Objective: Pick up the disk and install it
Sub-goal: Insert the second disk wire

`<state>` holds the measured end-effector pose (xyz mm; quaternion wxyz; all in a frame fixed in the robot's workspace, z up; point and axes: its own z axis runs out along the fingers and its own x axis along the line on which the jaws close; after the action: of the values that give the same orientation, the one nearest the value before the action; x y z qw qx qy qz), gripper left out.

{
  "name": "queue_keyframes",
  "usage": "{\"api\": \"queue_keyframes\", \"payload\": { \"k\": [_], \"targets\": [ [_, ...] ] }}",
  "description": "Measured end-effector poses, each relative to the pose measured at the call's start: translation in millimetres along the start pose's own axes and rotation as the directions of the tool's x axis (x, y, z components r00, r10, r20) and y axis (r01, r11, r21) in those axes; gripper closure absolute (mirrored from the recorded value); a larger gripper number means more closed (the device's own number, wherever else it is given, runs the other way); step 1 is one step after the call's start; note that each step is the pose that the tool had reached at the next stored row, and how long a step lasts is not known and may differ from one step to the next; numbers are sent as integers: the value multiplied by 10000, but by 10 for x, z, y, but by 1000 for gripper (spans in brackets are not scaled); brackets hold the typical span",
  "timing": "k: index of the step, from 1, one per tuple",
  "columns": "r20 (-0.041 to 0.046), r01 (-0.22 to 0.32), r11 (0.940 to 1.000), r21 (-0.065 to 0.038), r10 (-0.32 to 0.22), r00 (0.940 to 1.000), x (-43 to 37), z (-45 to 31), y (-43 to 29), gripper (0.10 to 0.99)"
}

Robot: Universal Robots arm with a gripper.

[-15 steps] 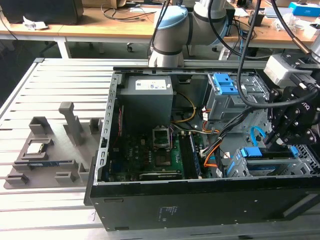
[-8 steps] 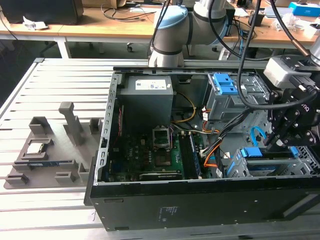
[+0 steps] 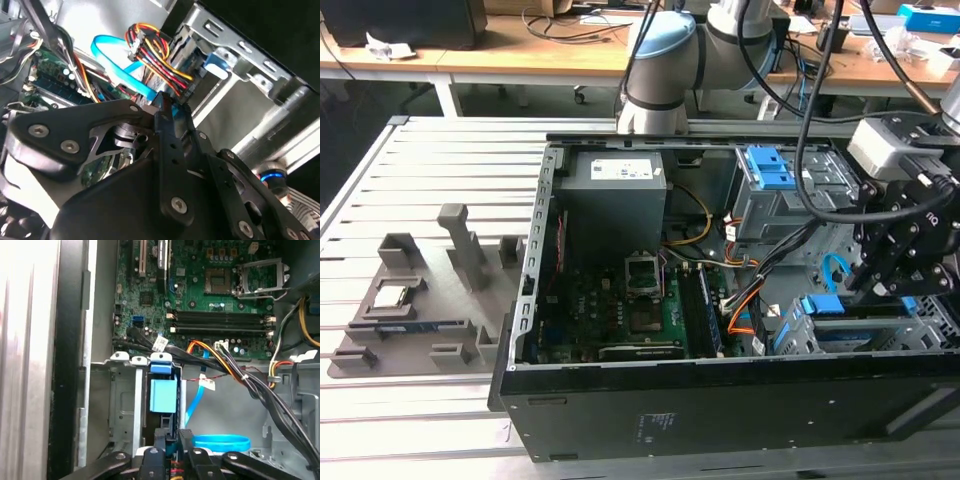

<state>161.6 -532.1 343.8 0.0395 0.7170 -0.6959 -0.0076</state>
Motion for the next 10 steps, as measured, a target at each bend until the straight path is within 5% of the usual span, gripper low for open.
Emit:
{"api": "queue_keyframes", "payload": {
  "k": [3, 7, 10],
  "targets": [
    [-25, -3, 10000, 2, 3, 10000, -11, -181, 13, 851],
    [-90, -7, 10000, 13, 7, 10000, -54, -609, 43, 980],
    [-91, -7, 10000, 12, 7, 10000, -50, -692, 48, 980]
  ]
}}
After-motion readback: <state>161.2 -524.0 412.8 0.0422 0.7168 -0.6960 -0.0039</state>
